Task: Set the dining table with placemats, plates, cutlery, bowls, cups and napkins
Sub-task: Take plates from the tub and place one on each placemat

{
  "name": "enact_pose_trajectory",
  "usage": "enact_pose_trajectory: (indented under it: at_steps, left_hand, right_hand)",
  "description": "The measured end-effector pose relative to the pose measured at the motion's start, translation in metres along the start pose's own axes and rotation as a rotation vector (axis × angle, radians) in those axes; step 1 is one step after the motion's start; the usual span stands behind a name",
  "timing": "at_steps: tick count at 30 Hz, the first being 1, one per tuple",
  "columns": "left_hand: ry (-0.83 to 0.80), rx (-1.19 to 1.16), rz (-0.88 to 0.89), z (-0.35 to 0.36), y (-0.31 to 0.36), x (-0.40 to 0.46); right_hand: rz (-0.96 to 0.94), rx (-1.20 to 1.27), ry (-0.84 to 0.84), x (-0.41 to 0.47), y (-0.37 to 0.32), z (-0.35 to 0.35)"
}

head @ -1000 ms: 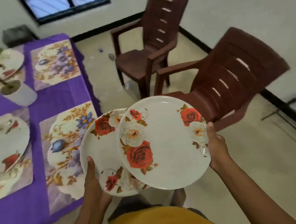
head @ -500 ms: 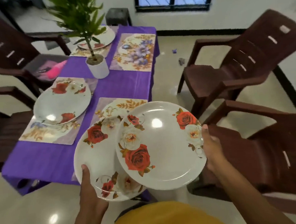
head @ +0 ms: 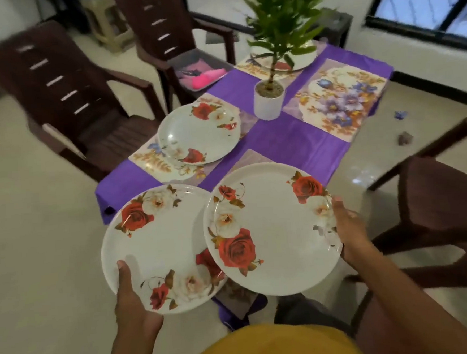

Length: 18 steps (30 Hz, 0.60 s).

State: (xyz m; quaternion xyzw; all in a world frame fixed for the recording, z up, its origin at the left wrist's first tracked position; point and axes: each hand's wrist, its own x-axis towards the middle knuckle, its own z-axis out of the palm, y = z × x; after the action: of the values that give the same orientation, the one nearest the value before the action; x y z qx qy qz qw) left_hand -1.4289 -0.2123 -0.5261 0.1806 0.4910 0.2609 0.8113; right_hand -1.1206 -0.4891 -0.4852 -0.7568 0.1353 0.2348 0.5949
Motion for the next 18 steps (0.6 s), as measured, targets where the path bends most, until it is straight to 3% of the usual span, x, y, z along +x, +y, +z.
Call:
enact_pose_trajectory:
  at_steps: [12, 18]
  left_hand:
    - [0.407, -0.453, 0.43, -0.004, -0.031, -0.079]
    - [0.575, -0.63, 0.546, 0.017, -0.077, -0.122]
  right_hand:
    - [-0.004, -0.392, -0.494, 0.132, -0.033, 0.074]
    - [0.024, -0.483, -0.641, 0.156, -0.028, 0.098]
